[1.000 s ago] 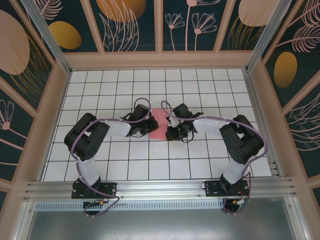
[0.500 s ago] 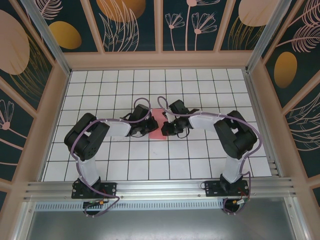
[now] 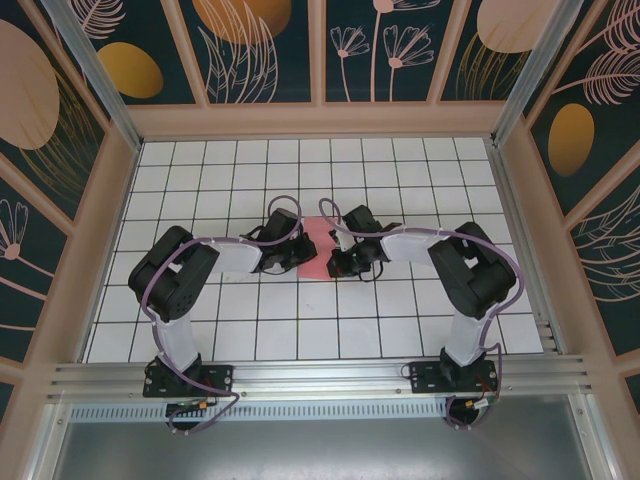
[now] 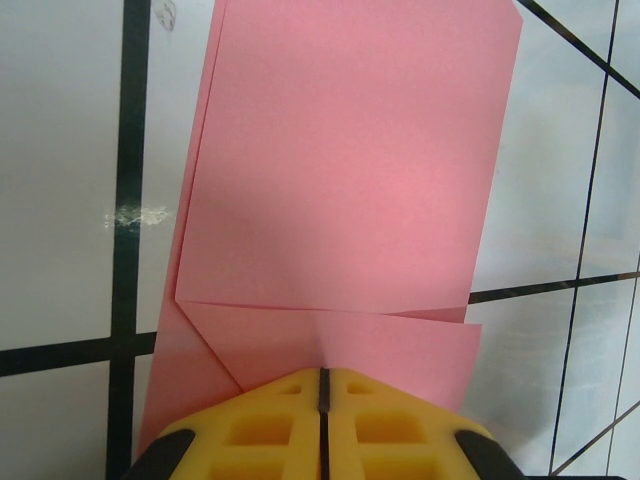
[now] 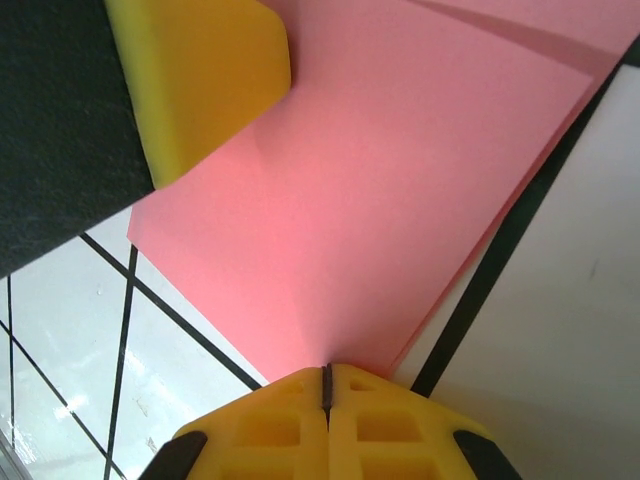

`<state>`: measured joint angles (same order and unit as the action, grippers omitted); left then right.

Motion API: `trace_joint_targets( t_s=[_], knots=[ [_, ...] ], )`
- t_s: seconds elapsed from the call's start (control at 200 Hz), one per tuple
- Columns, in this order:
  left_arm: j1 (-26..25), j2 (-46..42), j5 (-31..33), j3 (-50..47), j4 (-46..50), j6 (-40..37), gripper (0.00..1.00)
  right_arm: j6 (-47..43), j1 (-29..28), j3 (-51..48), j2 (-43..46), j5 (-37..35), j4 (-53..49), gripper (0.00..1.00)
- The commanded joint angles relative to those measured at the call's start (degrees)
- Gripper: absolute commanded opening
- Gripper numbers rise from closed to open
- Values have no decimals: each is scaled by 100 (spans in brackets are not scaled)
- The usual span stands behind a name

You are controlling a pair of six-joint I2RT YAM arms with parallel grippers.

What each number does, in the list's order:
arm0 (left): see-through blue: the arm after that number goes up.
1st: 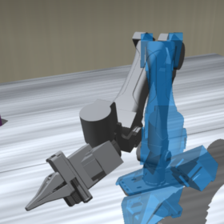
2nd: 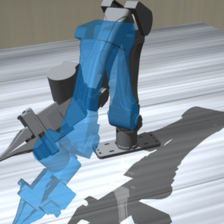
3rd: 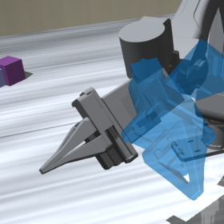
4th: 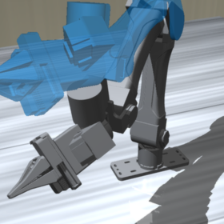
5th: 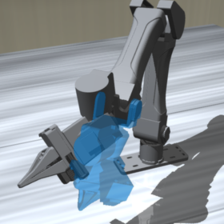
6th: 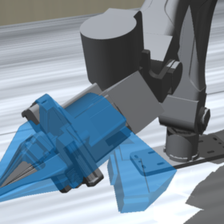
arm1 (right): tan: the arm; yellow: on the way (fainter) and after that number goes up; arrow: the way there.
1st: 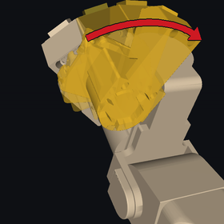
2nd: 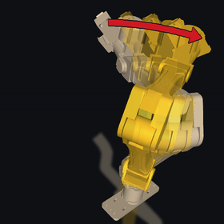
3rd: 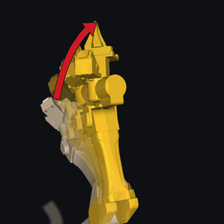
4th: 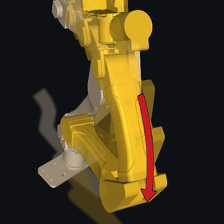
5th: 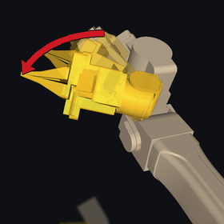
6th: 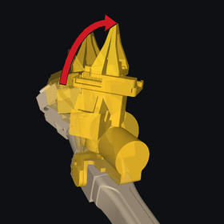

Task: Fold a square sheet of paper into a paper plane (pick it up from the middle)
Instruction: Fold the triangle a second time at the center of the table.

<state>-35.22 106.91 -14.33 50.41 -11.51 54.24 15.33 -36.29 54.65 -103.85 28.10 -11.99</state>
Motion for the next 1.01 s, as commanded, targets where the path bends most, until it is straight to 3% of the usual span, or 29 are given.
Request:
trace_joint_targets(
  t_s=[0.0,0.51,1.001],
  knots=[
    [55,270,539,-161,908,-149,9,-30,52,-239,110,-57,-458,3],
    [-6,-396,-782,-322,-615,-125,8,181,53,-286,-77,-260,-374,0],
    [-411,-251,-634,-594,-878,504,5,242,52,-270,-130,-291,-357,0]
  ],
)
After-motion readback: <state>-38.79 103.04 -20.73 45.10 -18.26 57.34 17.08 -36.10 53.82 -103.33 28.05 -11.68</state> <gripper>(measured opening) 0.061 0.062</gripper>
